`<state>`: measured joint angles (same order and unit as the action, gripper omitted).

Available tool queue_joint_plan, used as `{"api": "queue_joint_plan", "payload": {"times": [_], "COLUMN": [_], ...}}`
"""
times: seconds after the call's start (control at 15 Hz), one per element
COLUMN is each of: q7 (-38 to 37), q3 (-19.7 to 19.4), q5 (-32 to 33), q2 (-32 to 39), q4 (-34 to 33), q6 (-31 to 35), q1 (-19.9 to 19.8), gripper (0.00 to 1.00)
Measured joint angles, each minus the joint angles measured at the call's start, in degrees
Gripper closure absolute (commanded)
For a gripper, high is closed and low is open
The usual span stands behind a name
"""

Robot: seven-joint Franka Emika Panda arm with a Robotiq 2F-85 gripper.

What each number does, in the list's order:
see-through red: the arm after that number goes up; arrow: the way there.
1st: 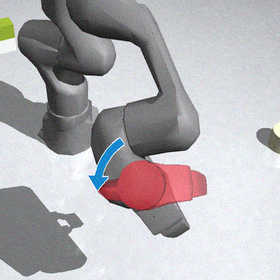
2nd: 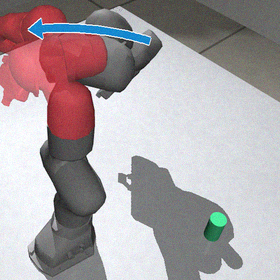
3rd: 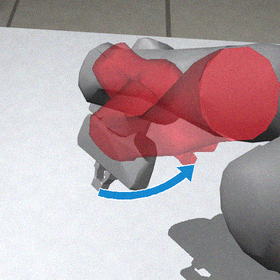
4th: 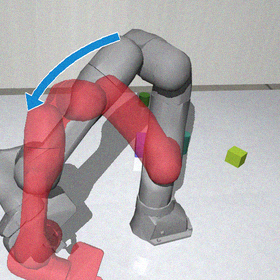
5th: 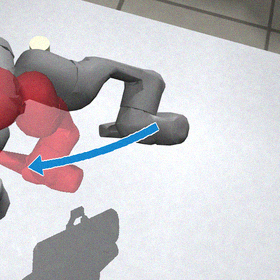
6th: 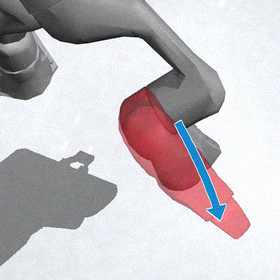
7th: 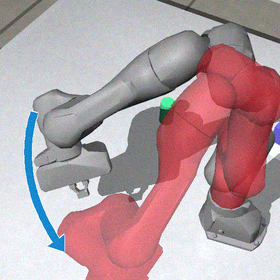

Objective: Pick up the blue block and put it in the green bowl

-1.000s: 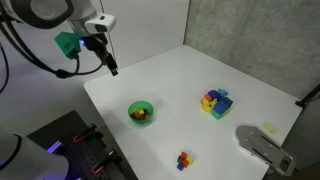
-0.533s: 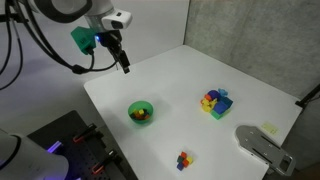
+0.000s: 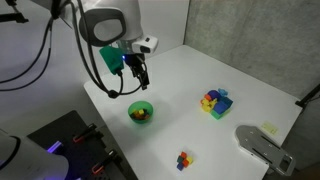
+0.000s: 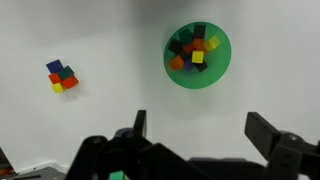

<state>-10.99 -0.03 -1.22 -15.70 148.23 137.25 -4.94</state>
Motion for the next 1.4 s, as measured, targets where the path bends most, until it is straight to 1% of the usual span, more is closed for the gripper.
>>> {"api": "queue_joint_plan", "payload": {"times": [0.47,0.87,1.2,1.4], "q7": [9.6,18.0,20.4,20.4], "q3": [-5.0,-7.4,-8.0,-7.9], "q5": [0.0,-0.1,-0.1,-0.1], "q2": [13.4,24.2,32.9,34.7], "q4": [-0.7,-4.1,-8.7,-10.4], "q6": [10.7,16.8,18.3,17.8], "q1": [-0.7,-3.5,-6.6,-7.1], "gripper": [0.0,0.0,0.0,0.0]}}
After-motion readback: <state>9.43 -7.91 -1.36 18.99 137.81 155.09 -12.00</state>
